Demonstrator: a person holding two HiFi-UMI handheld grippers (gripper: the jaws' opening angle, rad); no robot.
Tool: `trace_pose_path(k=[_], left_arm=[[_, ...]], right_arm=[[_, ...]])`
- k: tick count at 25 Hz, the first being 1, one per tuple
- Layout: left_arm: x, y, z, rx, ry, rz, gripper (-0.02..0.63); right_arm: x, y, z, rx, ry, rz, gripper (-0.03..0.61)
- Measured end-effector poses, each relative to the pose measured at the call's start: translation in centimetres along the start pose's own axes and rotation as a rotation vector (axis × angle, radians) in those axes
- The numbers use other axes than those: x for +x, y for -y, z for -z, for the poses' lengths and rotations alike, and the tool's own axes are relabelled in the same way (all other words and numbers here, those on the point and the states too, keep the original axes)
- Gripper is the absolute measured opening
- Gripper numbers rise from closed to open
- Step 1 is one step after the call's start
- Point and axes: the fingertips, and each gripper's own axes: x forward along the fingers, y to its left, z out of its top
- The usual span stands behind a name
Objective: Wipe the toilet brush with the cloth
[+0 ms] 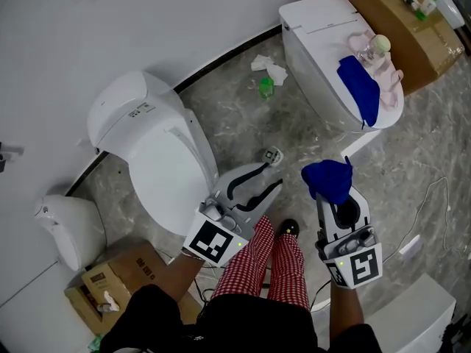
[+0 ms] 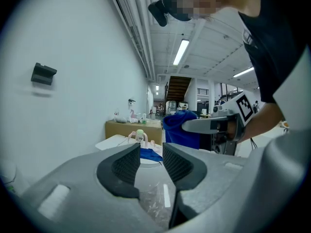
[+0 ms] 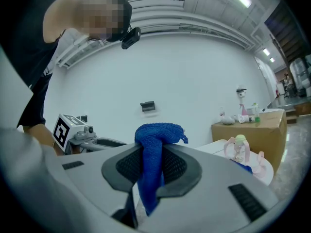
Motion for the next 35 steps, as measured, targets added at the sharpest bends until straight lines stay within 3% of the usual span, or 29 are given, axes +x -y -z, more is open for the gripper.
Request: trace_pose_path(k=[6,21,35], left_arm=[[0.9,-0.7,2.8,-0.053,-0.009,-0.009,0.127],[3.2,-1.5,11.0,-0.099,-0.109,-0.011,0.137],[4.3,-2.6,16.7,-0.070,-0.204,-0.007,0.147]], right_arm=[[1.0,0.6,2.6,0.001,-0.012,0.006,0.077],[2.0,1.6,8.1,0.027,-0.066,0.020,0.077],[3.6,1.4,12.5,0.039,-0.120,0.008,0.077]])
